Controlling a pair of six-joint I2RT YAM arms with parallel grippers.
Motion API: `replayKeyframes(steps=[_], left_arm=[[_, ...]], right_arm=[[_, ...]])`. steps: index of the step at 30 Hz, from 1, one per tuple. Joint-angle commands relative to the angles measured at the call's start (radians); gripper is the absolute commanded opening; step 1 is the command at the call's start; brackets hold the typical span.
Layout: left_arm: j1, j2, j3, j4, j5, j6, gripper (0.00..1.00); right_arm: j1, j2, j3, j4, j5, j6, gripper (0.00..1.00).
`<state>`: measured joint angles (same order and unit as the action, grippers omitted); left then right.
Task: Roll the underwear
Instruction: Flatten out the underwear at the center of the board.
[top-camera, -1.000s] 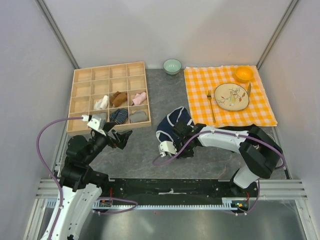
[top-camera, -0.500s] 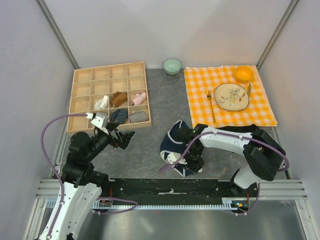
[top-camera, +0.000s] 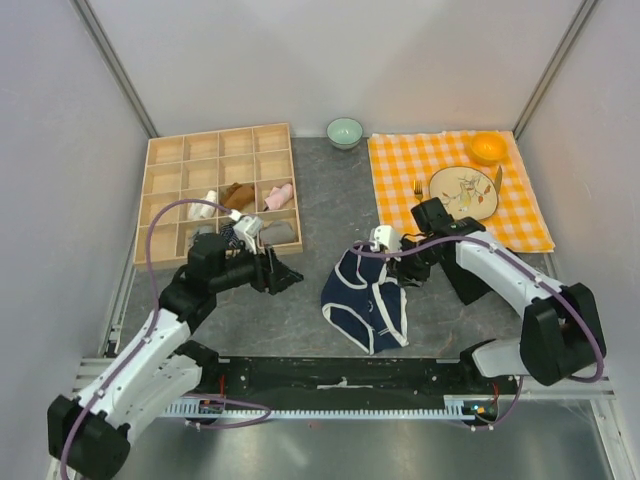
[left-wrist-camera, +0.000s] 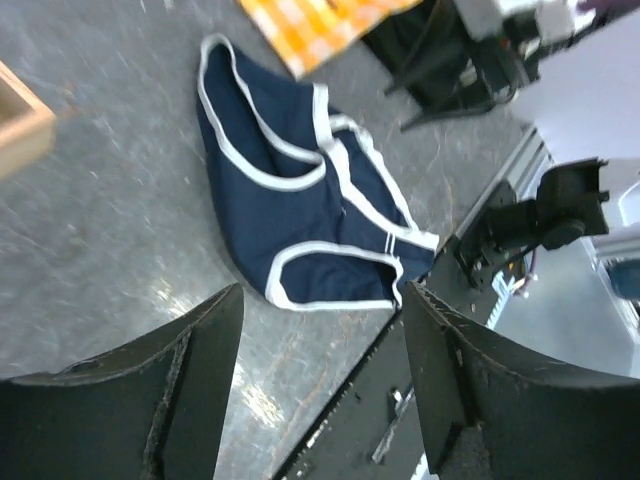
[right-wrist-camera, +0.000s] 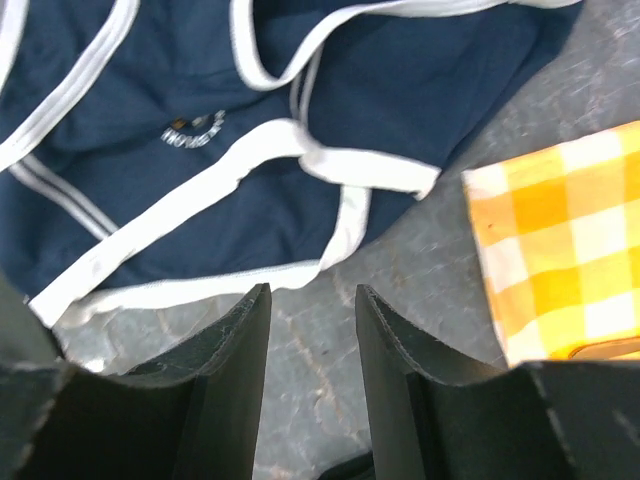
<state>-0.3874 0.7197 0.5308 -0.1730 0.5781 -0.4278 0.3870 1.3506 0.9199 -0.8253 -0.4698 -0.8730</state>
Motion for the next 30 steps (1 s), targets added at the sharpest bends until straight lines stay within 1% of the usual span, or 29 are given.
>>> replayKeyframes(steps=[1, 4, 5, 6, 7, 11, 13, 18, 22, 24, 26, 27, 29, 30], left_arm=[[-0.147, 0.121, 0.009, 0.058, -0.180, -0.101, 0.71], [-0.241, 0.268, 0.020, 0.116, -0.311, -0.092, 0.71], [-0.258, 0.306, 0.024, 0.130, -0.339, -0.086, 0.71], [-0.272, 0.387, 0.029, 0.144, -0.362, -0.077, 0.71], [-0.287, 0.423, 0.035, 0.168, -0.389, -0.075, 0.71], [-0.314, 0.559, 0.057, 0.246, -0.411, -0.066, 0.71], [-0.320, 0.613, 0.078, 0.257, -0.409, -0.062, 0.71], [-0.323, 0.701, 0.116, 0.276, -0.408, -0.042, 0.71], [-0.324, 0.759, 0.129, 0.306, -0.383, -0.042, 0.70], [-0.324, 0.800, 0.143, 0.311, -0.365, -0.039, 0.66], [-0.323, 0.828, 0.153, 0.314, -0.354, -0.034, 0.62], [-0.324, 0.851, 0.159, 0.311, -0.348, -0.032, 0.58], [-0.324, 0.865, 0.163, 0.314, -0.342, -0.031, 0.51], [-0.324, 0.873, 0.163, 0.314, -0.334, -0.031, 0.38]], right_arm=[[0.006, 0.059, 0.014, 0.193, 0.020, 0.092, 0.47], [0.018, 0.111, 0.008, 0.227, 0.029, 0.097, 0.47], [0.021, 0.133, 0.005, 0.226, 0.031, 0.095, 0.46], [0.026, 0.137, 0.001, 0.229, 0.031, 0.094, 0.47], [0.030, 0.140, -0.012, 0.230, 0.033, 0.094, 0.47], [0.047, 0.160, -0.026, 0.253, 0.046, 0.100, 0.47], [0.064, 0.176, -0.027, 0.258, 0.049, 0.103, 0.47], [0.102, 0.219, -0.032, 0.273, 0.109, 0.104, 0.47], [0.107, 0.217, -0.041, 0.290, 0.141, 0.106, 0.44], [0.105, 0.213, -0.049, 0.298, 0.160, 0.108, 0.42], [0.107, 0.209, -0.052, 0.307, 0.168, 0.109, 0.38], [0.107, 0.209, -0.050, 0.307, 0.175, 0.112, 0.30], [0.107, 0.213, -0.049, 0.307, 0.177, 0.111, 0.22], [0.108, 0.211, -0.050, 0.307, 0.178, 0.109, 0.15]])
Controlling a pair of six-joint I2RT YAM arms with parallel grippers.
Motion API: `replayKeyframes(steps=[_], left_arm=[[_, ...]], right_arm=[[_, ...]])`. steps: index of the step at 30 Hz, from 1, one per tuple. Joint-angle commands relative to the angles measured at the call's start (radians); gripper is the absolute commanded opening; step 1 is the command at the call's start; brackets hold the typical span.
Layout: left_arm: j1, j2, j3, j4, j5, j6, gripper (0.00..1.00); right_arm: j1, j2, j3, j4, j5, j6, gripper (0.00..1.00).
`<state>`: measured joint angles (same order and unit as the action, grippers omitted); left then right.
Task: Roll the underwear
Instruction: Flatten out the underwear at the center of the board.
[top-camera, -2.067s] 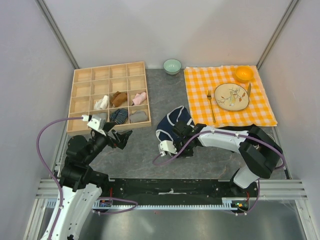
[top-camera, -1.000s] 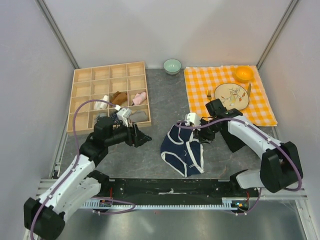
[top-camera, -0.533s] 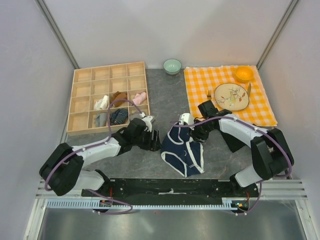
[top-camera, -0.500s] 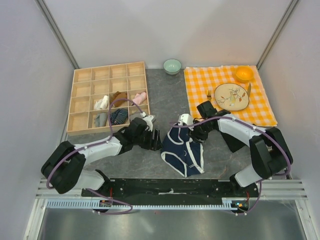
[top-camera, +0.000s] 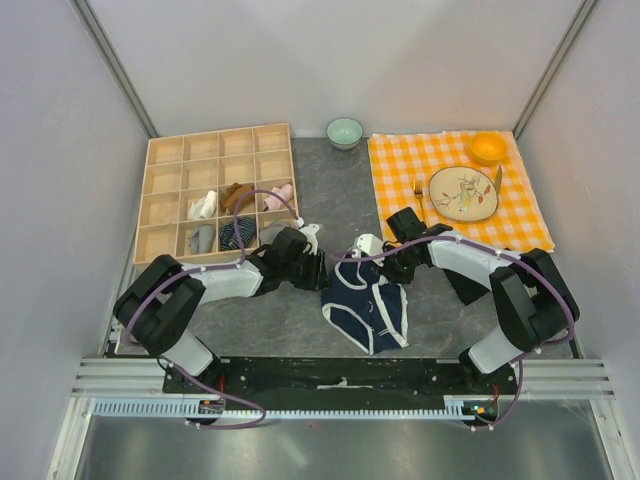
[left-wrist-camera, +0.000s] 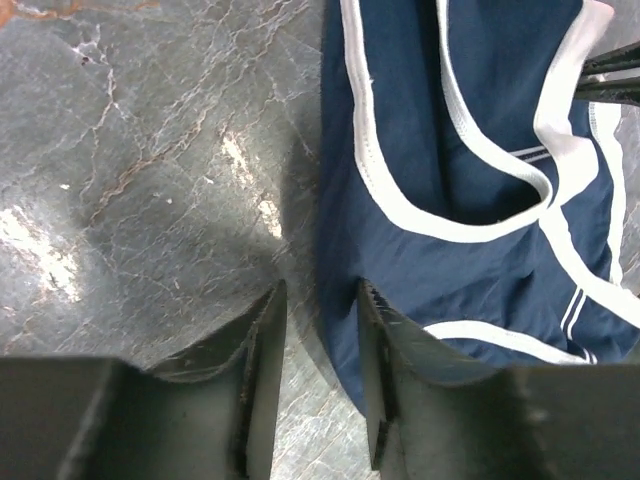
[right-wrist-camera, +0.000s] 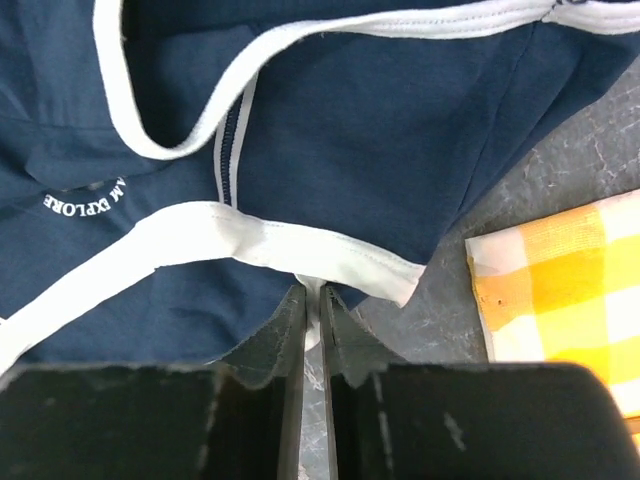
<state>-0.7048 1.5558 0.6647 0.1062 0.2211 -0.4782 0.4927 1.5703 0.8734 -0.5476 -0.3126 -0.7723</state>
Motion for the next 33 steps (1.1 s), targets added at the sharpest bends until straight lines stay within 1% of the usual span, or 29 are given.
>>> replayKeyframes(steps=[1, 3, 4, 6, 8, 10, 11, 12, 13, 14, 15, 17, 20, 23, 24, 26, 27, 29, 30, 31, 33], left_arm=[[-0.007, 0.035, 0.027, 0.036, 0.027, 0.020, 0.28], [-0.007, 0.029, 0.010, 0.035, 0.031, 0.016, 0.03], [-0.007, 0.006, 0.001, 0.035, 0.027, 0.012, 0.02], [-0.005, -0.031, -0.046, 0.036, 0.015, -0.008, 0.02], [-0.007, -0.121, -0.092, 0.044, 0.004, -0.043, 0.02], [-0.007, -0.199, -0.175, 0.056, -0.002, -0.077, 0.02], [-0.007, -0.282, -0.204, 0.069, -0.003, -0.121, 0.02], [-0.007, -0.324, -0.267, 0.076, -0.002, -0.146, 0.02], [-0.010, -0.362, -0.298, 0.082, -0.003, -0.170, 0.02], [-0.015, -0.452, -0.328, 0.092, -0.011, -0.227, 0.02], [-0.016, -0.491, -0.388, 0.110, -0.028, -0.253, 0.02], [-0.027, -0.596, -0.437, 0.122, -0.042, -0.316, 0.02], [-0.033, -0.658, -0.497, 0.122, -0.055, -0.356, 0.02], [-0.033, -0.674, -0.520, 0.118, -0.051, -0.362, 0.08], [-0.032, -0.668, -0.522, 0.118, -0.045, -0.359, 0.18], [-0.033, -0.671, -0.513, 0.095, -0.045, -0.340, 0.30], [-0.033, -0.677, -0.493, 0.078, -0.052, -0.332, 0.39], [-0.033, -0.715, -0.470, 0.023, -0.063, -0.295, 0.47], [-0.033, -0.730, -0.444, 0.001, -0.078, -0.278, 0.49], [-0.033, -0.753, -0.429, -0.017, -0.084, -0.239, 0.50], [-0.032, -0.763, -0.380, -0.046, -0.089, -0.183, 0.53]], right_arm=[[0.003, -0.016, -0.004, 0.028, 0.020, 0.011, 0.09], [0.000, -0.032, 0.001, 0.026, 0.010, 0.022, 0.00], [0.000, -0.055, 0.002, 0.026, -0.006, 0.034, 0.00], [-0.006, -0.078, 0.012, 0.029, -0.020, 0.059, 0.00], [-0.014, -0.105, 0.019, 0.038, -0.040, 0.108, 0.00], [-0.019, -0.119, 0.030, 0.054, -0.045, 0.143, 0.00], [-0.020, -0.122, 0.032, 0.063, -0.045, 0.184, 0.00], [-0.022, -0.124, 0.036, 0.072, -0.045, 0.209, 0.00], [-0.023, -0.119, 0.038, 0.096, -0.045, 0.231, 0.00], [-0.022, -0.113, 0.041, 0.109, -0.045, 0.254, 0.00], [-0.022, -0.102, 0.047, 0.124, -0.045, 0.299, 0.00], [-0.022, -0.058, 0.061, 0.162, -0.031, 0.347, 0.00], [-0.022, 0.017, 0.105, 0.201, 0.027, 0.424, 0.00], [-0.023, 0.082, 0.153, 0.212, 0.064, 0.462, 0.01], [-0.025, 0.091, 0.168, 0.207, 0.058, 0.461, 0.11], [-0.025, 0.089, 0.173, 0.192, 0.026, 0.437, 0.24], [-0.025, 0.079, 0.168, 0.186, 0.024, 0.426, 0.32], [-0.029, 0.024, 0.161, 0.175, 0.014, 0.389, 0.40], [-0.037, 0.002, 0.148, 0.172, 0.009, 0.377, 0.47], [-0.040, -0.041, 0.141, 0.164, 0.000, 0.364, 0.50], [-0.049, -0.072, 0.133, 0.123, -0.055, 0.306, 0.57]])
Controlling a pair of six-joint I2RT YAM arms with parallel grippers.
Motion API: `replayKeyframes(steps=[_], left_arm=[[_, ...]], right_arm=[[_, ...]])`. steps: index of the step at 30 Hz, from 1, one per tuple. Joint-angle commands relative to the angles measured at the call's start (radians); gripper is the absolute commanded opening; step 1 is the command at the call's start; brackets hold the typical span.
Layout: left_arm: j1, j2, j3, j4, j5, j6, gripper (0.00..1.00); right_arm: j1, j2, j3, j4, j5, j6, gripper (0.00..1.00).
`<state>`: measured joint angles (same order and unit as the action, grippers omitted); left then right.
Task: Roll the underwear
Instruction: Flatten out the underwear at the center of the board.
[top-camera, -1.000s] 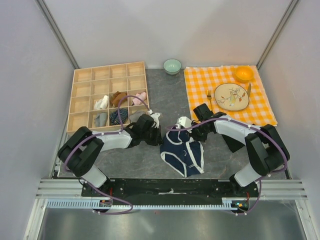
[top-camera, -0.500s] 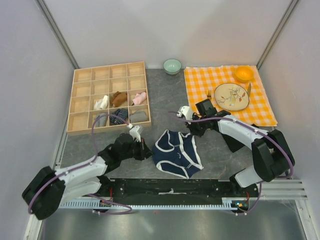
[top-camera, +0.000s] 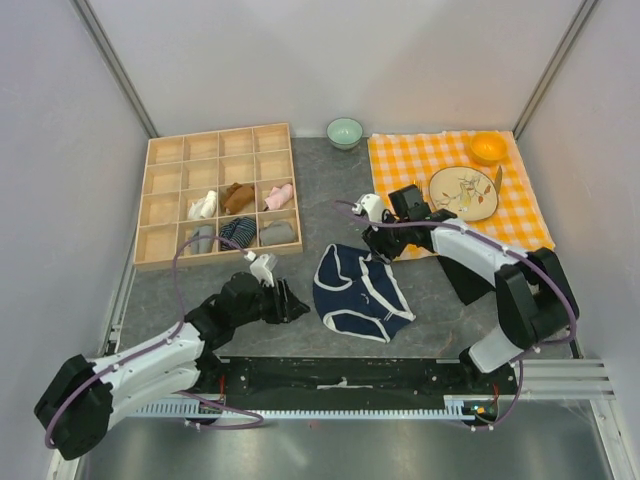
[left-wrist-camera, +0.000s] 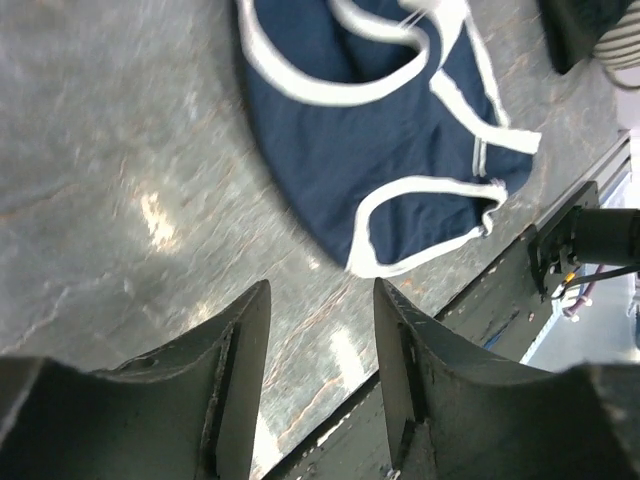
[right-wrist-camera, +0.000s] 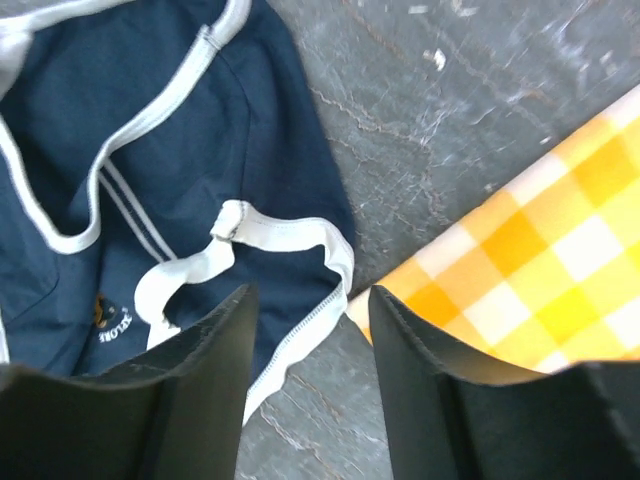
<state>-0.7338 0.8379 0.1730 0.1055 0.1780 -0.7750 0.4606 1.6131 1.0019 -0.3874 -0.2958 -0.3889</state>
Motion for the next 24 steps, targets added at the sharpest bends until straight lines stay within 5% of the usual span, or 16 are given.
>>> replayKeyframes(steps=[1, 10, 15, 24], left_arm=[[-0.003, -0.042, 0.129, -0.047, -0.046, 0.181, 0.54], [-0.033, 0.393, 0.368, 0.195, 0.155, 0.696, 0.58], [-0.056, 0.729, 0.678, 0.007, 0.195, 0.966, 0.58], [-0.113, 0.972, 0.977, -0.237, 0.141, 1.318, 0.58]], right_arm=[[-0.022, -0.142, -0.002, -0.047, -0.088, -0.087, 0.57], [-0.210, -0.211, 0.021, -0.231, -0.376, -0.159, 0.57], [-0.302, -0.223, 0.020, -0.284, -0.448, -0.188, 0.57], [-0.327, -0.210, 0.035, -0.334, -0.480, -0.232, 0.57]])
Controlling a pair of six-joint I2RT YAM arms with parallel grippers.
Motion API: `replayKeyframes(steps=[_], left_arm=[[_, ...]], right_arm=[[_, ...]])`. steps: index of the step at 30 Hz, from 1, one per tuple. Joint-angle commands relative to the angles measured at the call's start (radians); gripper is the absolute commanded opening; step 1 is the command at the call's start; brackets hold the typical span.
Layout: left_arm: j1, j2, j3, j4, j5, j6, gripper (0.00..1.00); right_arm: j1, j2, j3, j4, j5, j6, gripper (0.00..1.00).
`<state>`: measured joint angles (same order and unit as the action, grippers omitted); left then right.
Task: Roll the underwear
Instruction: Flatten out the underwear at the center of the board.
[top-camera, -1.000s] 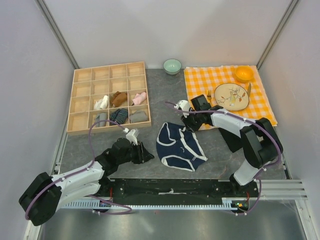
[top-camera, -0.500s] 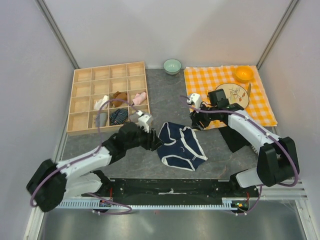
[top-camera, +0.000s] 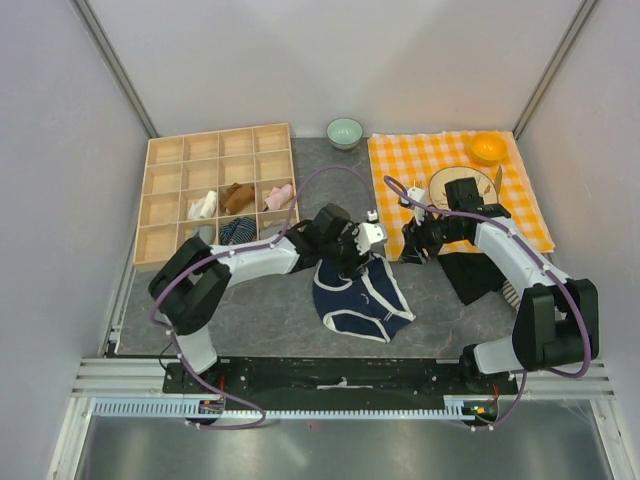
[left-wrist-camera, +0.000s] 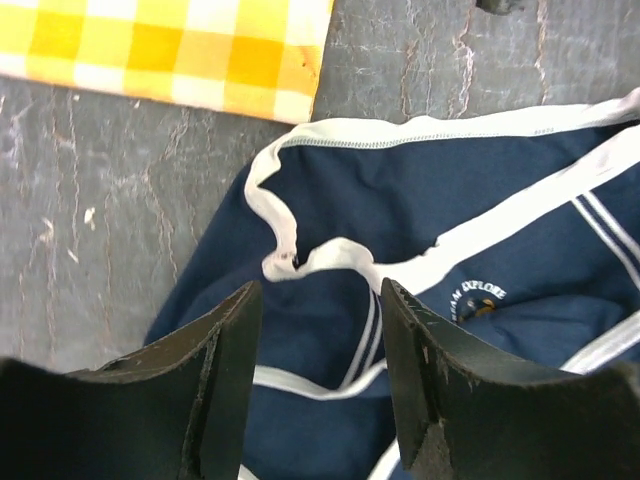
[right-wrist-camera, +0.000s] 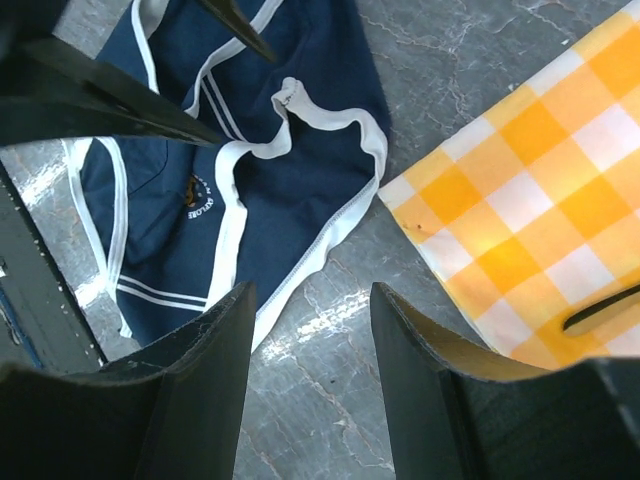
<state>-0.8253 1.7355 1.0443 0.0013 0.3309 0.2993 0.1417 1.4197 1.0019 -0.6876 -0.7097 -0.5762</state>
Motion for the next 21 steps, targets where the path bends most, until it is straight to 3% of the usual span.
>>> replayKeyframes(steps=[1, 7, 10, 11, 13, 21], left_arm=[[-0.023, 0.094, 0.123, -0.147, -0.016, 0.277, 0.57], [-0.029, 0.197, 0.227, -0.210, -0.044, 0.330, 0.53], [-0.028, 0.217, 0.258, -0.219, -0.053, 0.316, 0.34], [-0.028, 0.217, 0.266, -0.224, -0.056, 0.308, 0.18], [-0.029, 0.205, 0.266, -0.234, -0.062, 0.282, 0.02], [0.006, 0.029, 0.162, -0.164, -0.133, 0.014, 0.02]], right_arm=[[-0.008, -0.015, 0.035, -0.038, -0.069, -0.048, 0.57], [-0.016, -0.010, 0.038, -0.055, -0.077, -0.068, 0.57], [-0.016, 0.001, 0.037, -0.066, -0.091, -0.079, 0.57], [-0.016, 0.004, 0.038, -0.070, -0.094, -0.085, 0.57], [-0.016, 0.015, 0.040, -0.092, -0.099, -0.114, 0.57], [-0.017, -0.002, 0.001, -0.177, -0.108, -0.255, 0.57]])
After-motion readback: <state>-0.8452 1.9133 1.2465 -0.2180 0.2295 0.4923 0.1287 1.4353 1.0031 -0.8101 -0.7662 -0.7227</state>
